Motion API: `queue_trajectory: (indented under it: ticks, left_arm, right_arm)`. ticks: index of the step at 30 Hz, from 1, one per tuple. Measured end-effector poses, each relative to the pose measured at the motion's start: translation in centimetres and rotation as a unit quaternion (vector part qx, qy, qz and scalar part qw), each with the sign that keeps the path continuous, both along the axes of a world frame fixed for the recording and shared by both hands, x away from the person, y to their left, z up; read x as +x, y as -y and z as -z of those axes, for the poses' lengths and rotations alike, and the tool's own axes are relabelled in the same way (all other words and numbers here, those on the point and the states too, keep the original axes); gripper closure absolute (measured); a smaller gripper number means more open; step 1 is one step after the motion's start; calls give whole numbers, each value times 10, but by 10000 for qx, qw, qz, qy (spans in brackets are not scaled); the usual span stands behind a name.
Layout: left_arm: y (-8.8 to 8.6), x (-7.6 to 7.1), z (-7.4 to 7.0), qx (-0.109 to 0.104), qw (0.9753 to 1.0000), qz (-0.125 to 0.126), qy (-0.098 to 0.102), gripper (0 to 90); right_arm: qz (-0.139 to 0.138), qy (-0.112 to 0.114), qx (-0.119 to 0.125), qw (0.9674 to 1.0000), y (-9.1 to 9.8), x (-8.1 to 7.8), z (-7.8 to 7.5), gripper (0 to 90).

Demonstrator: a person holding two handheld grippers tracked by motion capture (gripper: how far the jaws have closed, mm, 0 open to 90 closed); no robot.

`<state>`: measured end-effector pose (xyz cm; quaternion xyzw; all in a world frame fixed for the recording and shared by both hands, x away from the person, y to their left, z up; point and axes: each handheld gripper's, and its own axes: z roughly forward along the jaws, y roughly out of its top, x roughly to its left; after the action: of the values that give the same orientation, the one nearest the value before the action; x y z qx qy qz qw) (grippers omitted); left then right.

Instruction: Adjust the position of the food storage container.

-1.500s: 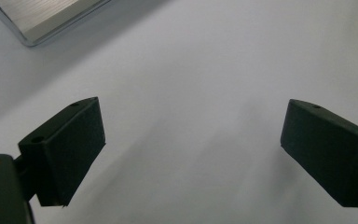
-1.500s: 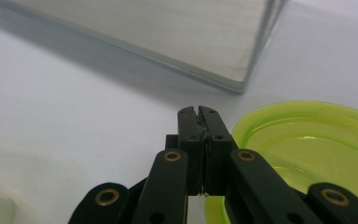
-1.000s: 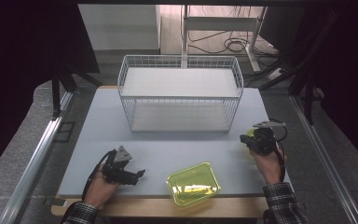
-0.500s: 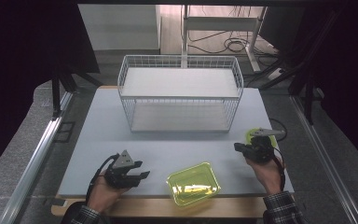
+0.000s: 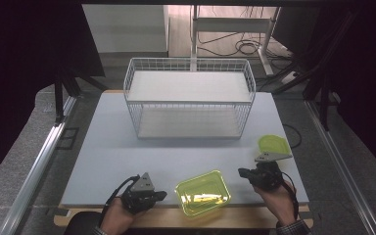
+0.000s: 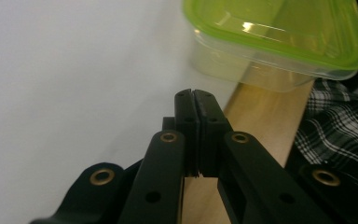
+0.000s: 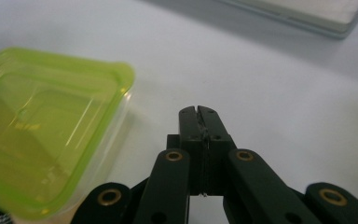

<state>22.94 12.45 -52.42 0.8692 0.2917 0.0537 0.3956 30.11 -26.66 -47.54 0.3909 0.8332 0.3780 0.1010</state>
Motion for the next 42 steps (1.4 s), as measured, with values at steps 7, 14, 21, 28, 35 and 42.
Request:
queue_trajectory:
  ticks: [7,14,21,28,35,42]
  left_arm:
    - [11,-3,3,61,9999,152,-51,893]
    - [20,-4,6,111,9994,288,-129,890]
    - [26,2,7,30,9988,373,-321,876]
    - [34,7,8,147,9983,421,-366,868]
    - [29,14,7,158,9989,233,-380,868]
    - [19,26,5,185,9991,-48,-367,868]
  right_arm:
    - [-232,-220,-149,9994,-7,-22,9,889]
    - [-397,-484,-248,9977,-12,-41,18,888]
    - [-503,-633,-373,9960,-22,-47,23,887]
    - [-538,-703,-413,9952,-32,-41,24,886]
    - [-589,-717,-357,9950,-40,-28,24,886]
    - [-647,-727,-330,9947,-51,-12,26,886]
